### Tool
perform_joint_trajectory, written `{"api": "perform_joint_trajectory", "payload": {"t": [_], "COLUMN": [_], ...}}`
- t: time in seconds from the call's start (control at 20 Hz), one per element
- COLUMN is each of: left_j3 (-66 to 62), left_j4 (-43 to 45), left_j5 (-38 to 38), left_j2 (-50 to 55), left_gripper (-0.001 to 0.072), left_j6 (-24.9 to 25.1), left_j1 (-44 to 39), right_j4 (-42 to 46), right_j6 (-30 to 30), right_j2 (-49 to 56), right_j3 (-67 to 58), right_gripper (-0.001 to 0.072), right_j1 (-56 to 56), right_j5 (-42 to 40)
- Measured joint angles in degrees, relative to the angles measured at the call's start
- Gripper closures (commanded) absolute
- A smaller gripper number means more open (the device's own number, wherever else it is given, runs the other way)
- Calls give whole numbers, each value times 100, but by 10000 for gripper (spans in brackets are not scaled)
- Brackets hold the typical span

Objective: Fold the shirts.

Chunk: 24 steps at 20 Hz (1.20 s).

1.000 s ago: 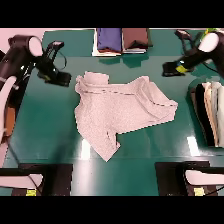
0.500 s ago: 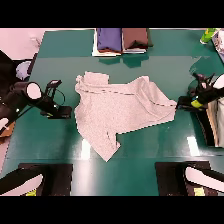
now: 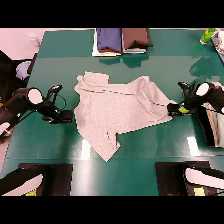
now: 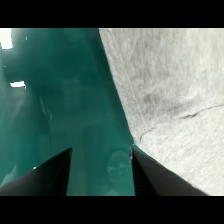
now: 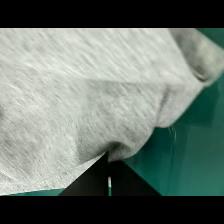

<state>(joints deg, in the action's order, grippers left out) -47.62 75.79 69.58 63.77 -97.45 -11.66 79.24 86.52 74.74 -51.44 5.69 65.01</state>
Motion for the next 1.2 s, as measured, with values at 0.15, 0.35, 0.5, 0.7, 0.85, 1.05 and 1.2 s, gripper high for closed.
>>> {"api": "perform_joint_trajectory", "payload": {"t": [0.15,0.35,0.5,0.7,0.85,1.05,1.2], "left_j3": [271,654,796,855,809,116,-1034], "left_j4": [-297,-603,-715,-785,-756,-358,337], "left_j5": [-39,-516,-925,-1246,-1445,-1486,-1281], "left_j2": [0,28,131,271,282,-107,-706], "left_gripper": [136,137,149,684,687,687,687], "left_j6": [28,70,-20,-133,-166,-234,-295], "left_j1": [-22,-503,-916,-1126,-1189,-1204,-1191], "right_j4": [7,2,2,0,-2,0,-2], "right_j6": [0,0,0,-2,-2,-2,-7], "right_j2": [46,68,70,70,-59,-684,-1370], "right_j3": [-55,-79,-83,-87,-98,-413,-1147], "right_gripper": [699,699,699,699,699,699,699], "right_j1": [-101,-140,-151,-151,-151,-151,-151], "right_j5": [-57,-74,-57,-31,-35,-83,-28]}}
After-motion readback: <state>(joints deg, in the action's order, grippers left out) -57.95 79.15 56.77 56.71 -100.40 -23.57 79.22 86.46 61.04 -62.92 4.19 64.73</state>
